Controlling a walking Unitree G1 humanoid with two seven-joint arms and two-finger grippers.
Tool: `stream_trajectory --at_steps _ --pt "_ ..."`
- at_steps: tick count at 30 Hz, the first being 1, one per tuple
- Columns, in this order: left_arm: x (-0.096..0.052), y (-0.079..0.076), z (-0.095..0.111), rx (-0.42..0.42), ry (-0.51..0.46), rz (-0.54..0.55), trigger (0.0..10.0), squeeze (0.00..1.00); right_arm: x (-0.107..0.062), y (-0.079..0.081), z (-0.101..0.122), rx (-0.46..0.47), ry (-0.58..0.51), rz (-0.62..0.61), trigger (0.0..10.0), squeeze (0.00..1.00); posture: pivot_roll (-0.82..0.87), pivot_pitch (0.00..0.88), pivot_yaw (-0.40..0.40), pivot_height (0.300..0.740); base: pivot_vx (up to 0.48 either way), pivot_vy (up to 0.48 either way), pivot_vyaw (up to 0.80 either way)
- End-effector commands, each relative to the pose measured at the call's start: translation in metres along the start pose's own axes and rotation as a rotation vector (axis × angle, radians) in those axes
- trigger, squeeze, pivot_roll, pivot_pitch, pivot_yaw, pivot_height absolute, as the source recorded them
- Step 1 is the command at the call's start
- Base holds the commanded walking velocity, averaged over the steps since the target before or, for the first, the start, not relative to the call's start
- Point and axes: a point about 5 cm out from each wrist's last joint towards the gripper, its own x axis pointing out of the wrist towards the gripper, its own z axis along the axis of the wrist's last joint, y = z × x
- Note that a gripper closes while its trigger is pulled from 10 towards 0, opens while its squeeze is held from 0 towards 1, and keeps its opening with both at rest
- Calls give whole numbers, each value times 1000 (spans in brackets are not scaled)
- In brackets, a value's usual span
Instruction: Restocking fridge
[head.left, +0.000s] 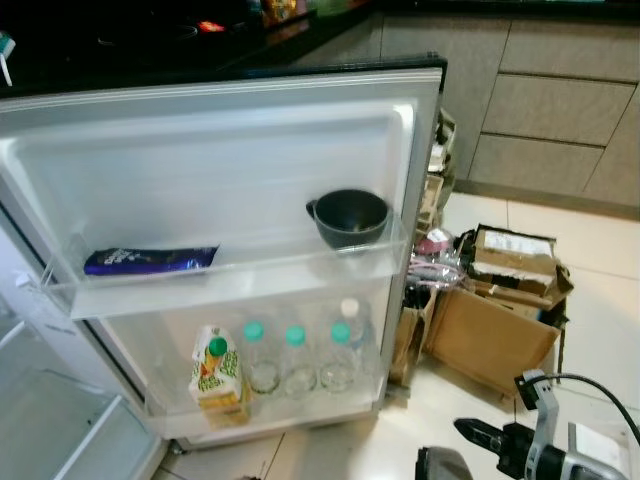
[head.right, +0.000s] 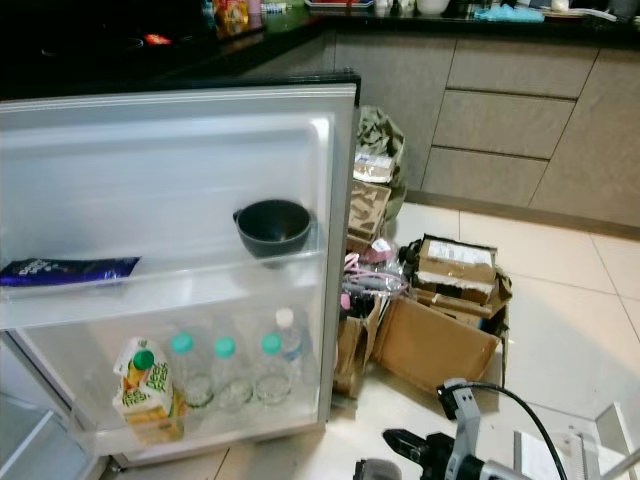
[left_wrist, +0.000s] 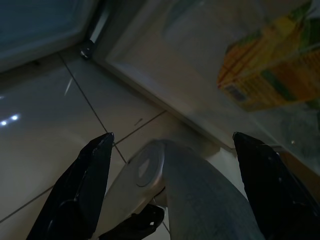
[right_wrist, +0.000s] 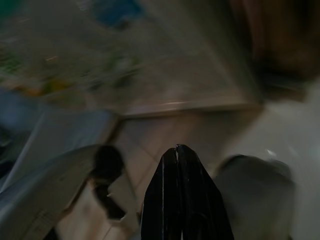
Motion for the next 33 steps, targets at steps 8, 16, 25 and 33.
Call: stream_trajectory --at_steps 8,16,25,33 --pt "1 -4 -17 18 86 41 10000 0 -3 -7 -37 45 102 -204 10000 0 -82 0 -13 608 0 0 0" --pt "3 -9 -29 20 151 53 10000 0 -13 -11 -76 -1 283 -390 10000 0 -84 0 -6 618 0 0 0" --pt "8 -22 -44 74 232 26 10000 0 -23 -16 -97 -156 404 -581 10000 0 -79 0 -9 637 0 0 0" --pt "9 -24 -51 101 279 43 10000 0 -20 -11 -103 -178 427 -557 10000 0 -86 0 -6 637 -272 0 0"
